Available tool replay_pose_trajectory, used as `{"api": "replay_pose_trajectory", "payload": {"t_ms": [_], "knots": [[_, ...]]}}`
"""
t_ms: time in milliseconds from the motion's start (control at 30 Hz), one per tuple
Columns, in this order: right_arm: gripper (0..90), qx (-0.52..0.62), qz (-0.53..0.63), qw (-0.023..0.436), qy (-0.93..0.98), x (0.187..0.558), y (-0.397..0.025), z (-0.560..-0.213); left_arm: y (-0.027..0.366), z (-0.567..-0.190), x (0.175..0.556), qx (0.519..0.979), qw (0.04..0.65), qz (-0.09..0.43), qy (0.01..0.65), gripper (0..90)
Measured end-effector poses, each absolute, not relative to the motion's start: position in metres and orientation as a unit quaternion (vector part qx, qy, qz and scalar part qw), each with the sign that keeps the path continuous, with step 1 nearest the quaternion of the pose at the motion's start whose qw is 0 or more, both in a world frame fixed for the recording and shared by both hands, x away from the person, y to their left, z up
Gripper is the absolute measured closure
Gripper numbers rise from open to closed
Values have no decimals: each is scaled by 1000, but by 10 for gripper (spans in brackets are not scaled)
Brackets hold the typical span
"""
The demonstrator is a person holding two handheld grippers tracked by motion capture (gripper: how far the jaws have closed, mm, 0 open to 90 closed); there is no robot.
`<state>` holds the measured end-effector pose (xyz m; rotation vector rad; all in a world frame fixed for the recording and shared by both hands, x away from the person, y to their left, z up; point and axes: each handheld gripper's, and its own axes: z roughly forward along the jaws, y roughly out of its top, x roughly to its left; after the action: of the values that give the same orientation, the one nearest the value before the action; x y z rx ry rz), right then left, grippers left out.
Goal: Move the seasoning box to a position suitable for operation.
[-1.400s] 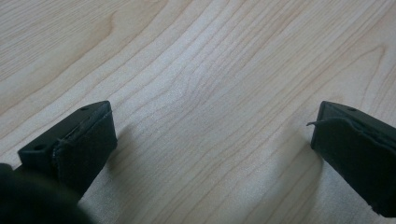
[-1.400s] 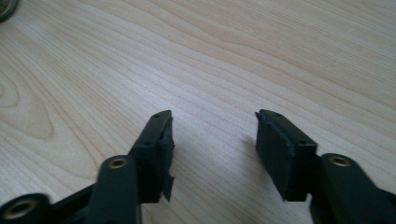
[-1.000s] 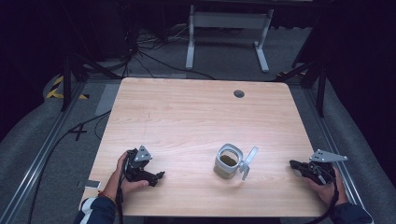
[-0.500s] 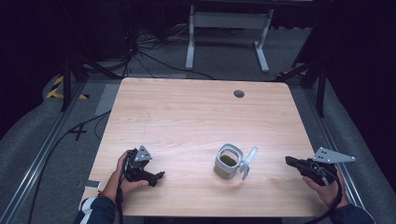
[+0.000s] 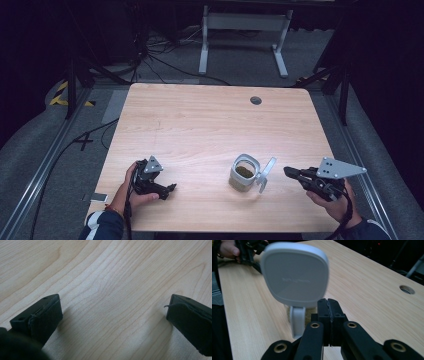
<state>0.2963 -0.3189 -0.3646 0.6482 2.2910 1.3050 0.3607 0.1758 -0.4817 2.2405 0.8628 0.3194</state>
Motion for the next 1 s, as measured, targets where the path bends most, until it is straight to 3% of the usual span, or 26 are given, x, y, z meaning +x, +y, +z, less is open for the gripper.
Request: {"api": "replay_pose_trajectory", "payload": {"t_ms": [267,1000], "knots": [[900,206,474,213,829,295,-293,-356,176,-482,361,866,353,124,332,6],[900,193,473,211,833,306,-273,-353,176,-482,361,866,351,124,334,6]]}}
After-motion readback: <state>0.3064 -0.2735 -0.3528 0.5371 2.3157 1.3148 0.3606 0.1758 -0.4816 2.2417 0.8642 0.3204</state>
